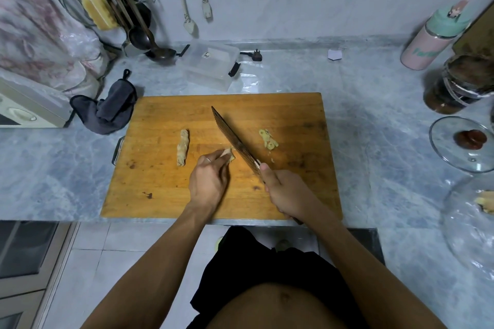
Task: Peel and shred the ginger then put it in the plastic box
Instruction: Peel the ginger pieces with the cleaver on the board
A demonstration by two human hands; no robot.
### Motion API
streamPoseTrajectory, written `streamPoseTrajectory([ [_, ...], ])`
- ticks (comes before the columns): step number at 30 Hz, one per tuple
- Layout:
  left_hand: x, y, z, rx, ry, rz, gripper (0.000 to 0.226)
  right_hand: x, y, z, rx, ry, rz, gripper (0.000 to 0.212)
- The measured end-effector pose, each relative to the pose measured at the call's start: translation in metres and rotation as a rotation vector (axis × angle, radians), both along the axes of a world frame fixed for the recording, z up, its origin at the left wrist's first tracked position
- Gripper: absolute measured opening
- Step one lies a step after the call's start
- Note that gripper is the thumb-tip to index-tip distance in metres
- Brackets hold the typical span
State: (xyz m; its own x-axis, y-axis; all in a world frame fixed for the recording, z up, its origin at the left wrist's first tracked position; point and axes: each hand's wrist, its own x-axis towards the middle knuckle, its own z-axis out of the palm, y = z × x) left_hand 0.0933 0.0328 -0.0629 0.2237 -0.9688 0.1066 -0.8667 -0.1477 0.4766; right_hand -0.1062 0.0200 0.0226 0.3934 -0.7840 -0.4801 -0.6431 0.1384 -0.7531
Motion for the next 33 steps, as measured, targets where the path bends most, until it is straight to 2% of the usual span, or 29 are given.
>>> streamPoseTrajectory([
  [9,-0.003,0.001,-0.012,-0.058,-0.12,-0.001,0.025,0.003,0.005,0.008,-0.017,0.036,0.075,0.07],
  [12,-0.005,0.001,-0.013,-0.045,-0.105,0.015,0.026,0.005,0.003,0.004,-0.061,0.038,0.079,0.075],
  [16,-0.011,0.001,-0.011,-0.046,-0.073,0.053,0.026,0.006,0.004,0.0,-0.128,0.061,0.099,0.066],
  [25,-0.013,0.001,-0.011,-0.04,-0.058,0.071,0.028,0.006,-0.001,0.0,-0.1,0.071,0.129,0.065],
  [33,-0.014,0.001,-0.017,-0.157,-0.026,0.075,0.024,0.013,-0.005,-0.008,-0.095,0.081,0.113,0.075],
])
